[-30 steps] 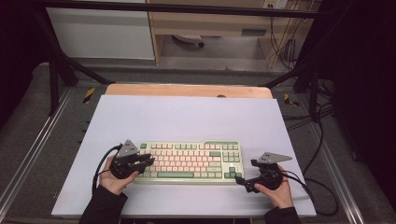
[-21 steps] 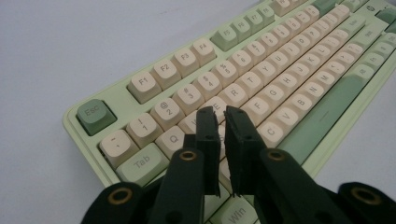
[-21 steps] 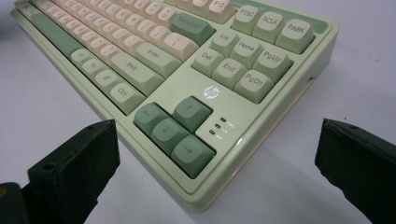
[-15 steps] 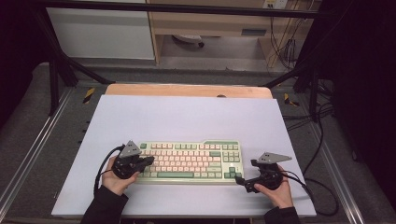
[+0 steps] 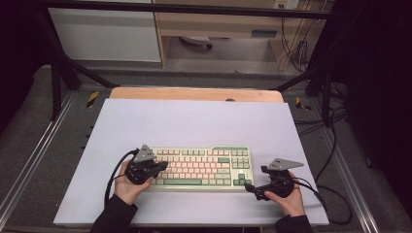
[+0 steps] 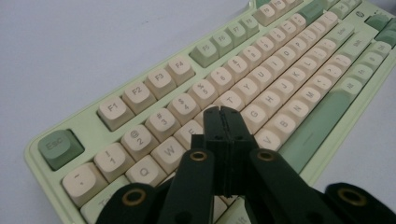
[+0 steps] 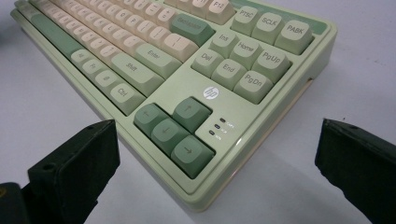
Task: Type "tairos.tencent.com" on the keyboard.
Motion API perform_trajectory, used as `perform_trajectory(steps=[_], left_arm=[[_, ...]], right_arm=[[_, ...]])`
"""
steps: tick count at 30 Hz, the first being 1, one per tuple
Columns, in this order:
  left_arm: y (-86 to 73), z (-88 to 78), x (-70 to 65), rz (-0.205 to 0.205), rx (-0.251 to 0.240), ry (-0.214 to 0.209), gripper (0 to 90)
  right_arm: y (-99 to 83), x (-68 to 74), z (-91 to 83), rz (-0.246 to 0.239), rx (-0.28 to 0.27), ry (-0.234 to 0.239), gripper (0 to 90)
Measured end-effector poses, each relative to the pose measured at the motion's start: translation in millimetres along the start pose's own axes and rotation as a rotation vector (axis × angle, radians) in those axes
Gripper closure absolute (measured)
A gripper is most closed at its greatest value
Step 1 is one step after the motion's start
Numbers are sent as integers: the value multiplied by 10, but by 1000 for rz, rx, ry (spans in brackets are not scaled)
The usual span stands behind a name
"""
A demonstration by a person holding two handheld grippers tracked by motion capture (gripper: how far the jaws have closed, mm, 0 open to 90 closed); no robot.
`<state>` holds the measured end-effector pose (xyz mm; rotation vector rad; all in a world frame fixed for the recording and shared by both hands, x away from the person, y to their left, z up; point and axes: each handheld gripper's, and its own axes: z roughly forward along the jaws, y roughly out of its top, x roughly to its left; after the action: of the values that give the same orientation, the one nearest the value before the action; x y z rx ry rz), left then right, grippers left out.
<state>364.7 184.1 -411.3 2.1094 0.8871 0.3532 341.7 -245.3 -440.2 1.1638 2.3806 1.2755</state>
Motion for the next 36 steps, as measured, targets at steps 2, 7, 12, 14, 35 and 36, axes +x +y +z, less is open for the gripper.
perform_trajectory(steps=[2, 7, 12, 14, 35, 36], left_arm=[[25, 38, -16, 1, 2, -3, 900], [87, 141, -62, 1, 7, -12, 900], [148, 234, -99, 2, 7, -19, 900], [161, 270, -118, 6, 10, -21, 900], [126, 440, -137, 22, 31, -2, 900], [127, 439, -138, 23, 31, -1, 900]], right_arm=[[0, -1, 4, -1, -3, -1, 5], [0, -1, 5, -3, -3, 1, 5], [0, -2, 1, -4, -1, 2, 5], [-1, -3, 1, -5, -1, 0, 5], [-4, 3, 5, -2, 1, 4, 5], [-4, 3, 6, -2, 2, 4, 5]])
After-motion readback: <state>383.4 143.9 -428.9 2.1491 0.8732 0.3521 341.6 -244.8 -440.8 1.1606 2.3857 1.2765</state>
